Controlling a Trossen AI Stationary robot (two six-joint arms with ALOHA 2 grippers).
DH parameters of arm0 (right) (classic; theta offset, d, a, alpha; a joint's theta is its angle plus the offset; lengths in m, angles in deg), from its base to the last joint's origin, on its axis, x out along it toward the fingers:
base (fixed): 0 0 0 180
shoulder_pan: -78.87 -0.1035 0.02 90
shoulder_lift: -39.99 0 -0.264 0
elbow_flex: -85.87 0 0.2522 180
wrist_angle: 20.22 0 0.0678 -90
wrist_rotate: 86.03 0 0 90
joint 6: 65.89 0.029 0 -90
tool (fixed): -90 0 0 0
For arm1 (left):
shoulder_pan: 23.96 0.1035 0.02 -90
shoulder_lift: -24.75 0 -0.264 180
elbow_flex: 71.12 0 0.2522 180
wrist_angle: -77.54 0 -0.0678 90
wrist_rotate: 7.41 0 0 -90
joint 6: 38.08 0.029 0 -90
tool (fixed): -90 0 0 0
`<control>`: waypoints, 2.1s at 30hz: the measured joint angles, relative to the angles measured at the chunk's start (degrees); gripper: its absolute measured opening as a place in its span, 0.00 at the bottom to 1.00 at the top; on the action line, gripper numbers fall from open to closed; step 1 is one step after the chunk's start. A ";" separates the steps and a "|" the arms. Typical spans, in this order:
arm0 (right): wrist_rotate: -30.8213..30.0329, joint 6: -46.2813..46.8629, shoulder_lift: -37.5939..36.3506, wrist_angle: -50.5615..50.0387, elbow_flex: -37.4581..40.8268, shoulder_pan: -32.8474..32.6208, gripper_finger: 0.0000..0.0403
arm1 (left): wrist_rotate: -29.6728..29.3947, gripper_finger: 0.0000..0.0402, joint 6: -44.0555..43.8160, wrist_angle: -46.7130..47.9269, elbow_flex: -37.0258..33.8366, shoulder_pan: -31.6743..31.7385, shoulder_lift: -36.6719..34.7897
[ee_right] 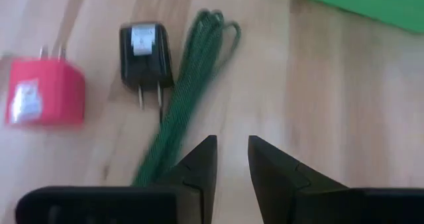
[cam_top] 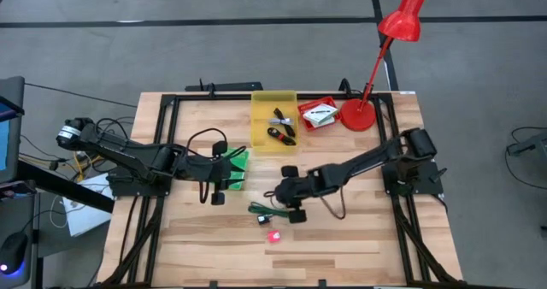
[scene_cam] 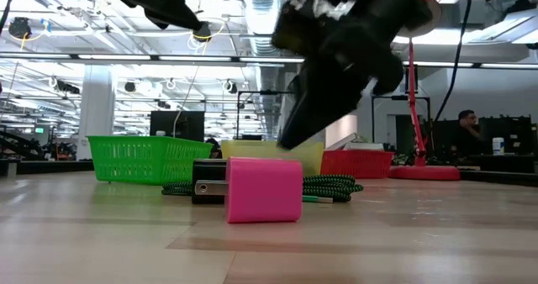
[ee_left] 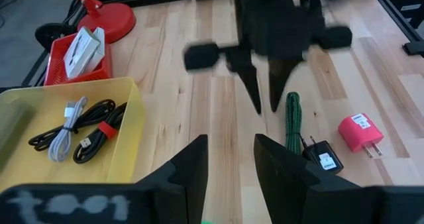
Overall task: Pick and place items into bin
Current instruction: Put the green charger cable into the yellow bin
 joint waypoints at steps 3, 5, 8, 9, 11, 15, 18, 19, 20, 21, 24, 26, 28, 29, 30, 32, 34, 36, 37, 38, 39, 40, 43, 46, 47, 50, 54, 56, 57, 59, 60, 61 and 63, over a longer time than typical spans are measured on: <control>0.63 2.30 2.72 1.86 -0.19 0.00 0.20 | 0.00 0.28 0.01 0.76 -0.01 0.02 0.01; 2.41 3.53 4.53 3.06 -0.27 0.06 0.20 | -0.02 0.28 0.26 1.03 0.02 0.02 0.02; 5.05 5.15 6.39 3.17 -0.05 0.07 0.20 | -0.02 0.28 -0.13 0.89 0.02 0.02 0.02; 5.96 5.70 7.12 4.90 -0.34 0.01 0.20 | 0.00 0.28 -0.09 1.02 0.02 0.01 0.02; 6.65 6.56 7.27 4.51 -0.23 -0.31 0.20 | 0.00 0.28 0.26 0.95 0.02 0.01 0.01; 6.75 6.86 6.81 4.78 -0.26 -0.55 0.22 | -0.02 0.28 -0.02 0.74 0.02 0.00 0.02; 6.67 6.85 5.75 5.11 -0.26 -0.62 0.26 | 0.00 0.28 -0.02 0.62 0.02 0.00 0.02; 6.67 6.85 5.42 5.15 -0.26 -0.64 0.28 | 0.00 0.28 -0.03 0.56 0.02 0.00 0.02; 6.70 6.92 5.20 5.24 -0.26 -0.68 0.29 | 0.00 0.28 -0.03 0.60 0.02 0.01 0.02; 7.12 7.31 5.14 5.46 -0.30 -0.68 0.31 | 0.00 0.28 -0.02 0.69 0.02 0.01 0.02; 9.02 7.86 5.17 5.26 -0.29 -0.73 0.36 | -0.01 0.28 -0.04 0.64 0.02 0.02 0.02; 10.71 8.39 5.24 5.33 -0.29 -0.93 0.39 | 0.00 0.28 -0.02 0.65 0.02 0.02 0.02; 11.10 8.82 5.36 5.00 -0.29 -1.29 0.42 | 0.00 0.28 -0.04 0.65 0.02 0.02 0.02; 11.08 8.84 5.36 4.89 -0.28 -1.48 0.43 | 0.00 0.28 -0.04 0.65 0.02 0.02 0.02; 10.95 8.84 5.36 4.92 -0.29 -1.61 0.43 | -0.01 0.28 -0.02 0.65 0.02 0.01 0.02; 10.69 8.84 5.36 4.93 -0.27 -1.84 0.44 | -0.01 0.28 -0.04 0.65 0.02 0.01 0.02; 10.56 8.84 5.38 4.91 -0.29 -1.80 0.45 | -0.02 0.28 -0.04 0.65 0.02 0.02 0.02; 10.53 8.84 5.39 4.89 -0.29 -1.72 0.44 | 0.00 0.28 -0.04 0.65 0.02 0.02 0.02; 10.43 8.84 5.39 4.81 -0.28 -1.71 0.43 | 0.00 0.28 -0.05 0.65 0.02 0.00 0.02; 10.30 8.84 5.39 4.76 -0.26 -1.68 0.43 | 0.00 0.28 -0.04 0.65 0.02 0.01 0.02; 10.32 8.84 5.39 4.76 -0.29 -1.50 0.42 | -0.01 0.28 -0.04 0.65 0.02 0.01 0.02; 10.30 8.84 5.39 4.74 -0.29 -1.34 0.41 | -0.01 0.28 -0.03 0.65 0.02 0.01 0.02; 10.30 8.84 5.39 4.68 -0.29 -1.26 0.38 | 0.00 0.28 -0.04 0.65 0.02 0.02 0.02; 10.32 8.84 5.39 4.66 -0.28 -1.27 0.36 | 0.00 0.28 -0.05 0.65 0.02 0.01 0.02; 10.34 8.84 5.39 4.66 -0.29 -1.32 0.36 | -0.01 0.28 -0.06 0.65 0.02 0.01 0.02; 10.34 8.88 5.39 4.65 -0.29 -1.52 0.34 | 0.00 0.28 -0.04 0.65 0.02 0.02 0.02; 10.35 9.01 5.41 4.65 -0.27 -1.95 0.34 | 0.00 0.28 -0.04 0.65 0.02 0.02 0.02; 10.33 9.30 5.41 4.67 -0.26 -2.18 0.34 | 0.00 0.28 -0.06 0.65 0.00 0.00 0.02; 10.33 9.32 5.41 4.67 -0.26 -2.20 0.35 | -0.01 0.28 -0.04 0.65 0.00 0.00 0.02; 10.34 9.33 5.41 4.67 -0.26 -2.21 0.35 | -0.02 0.28 -0.05 0.65 0.00 0.02 0.02; 10.34 9.36 5.42 4.67 -0.26 -2.20 0.35 | 0.00 0.28 -0.06 0.65 0.00 0.00 0.02; 10.34 9.36 5.41 4.67 -0.26 -2.19 0.35 | 0.00 0.28 -0.06 0.65 0.00 0.00 0.02; 10.34 9.38 5.42 4.65 -0.26 -2.19 0.35 | -0.01 0.28 -0.04 0.65 0.00 0.02 0.02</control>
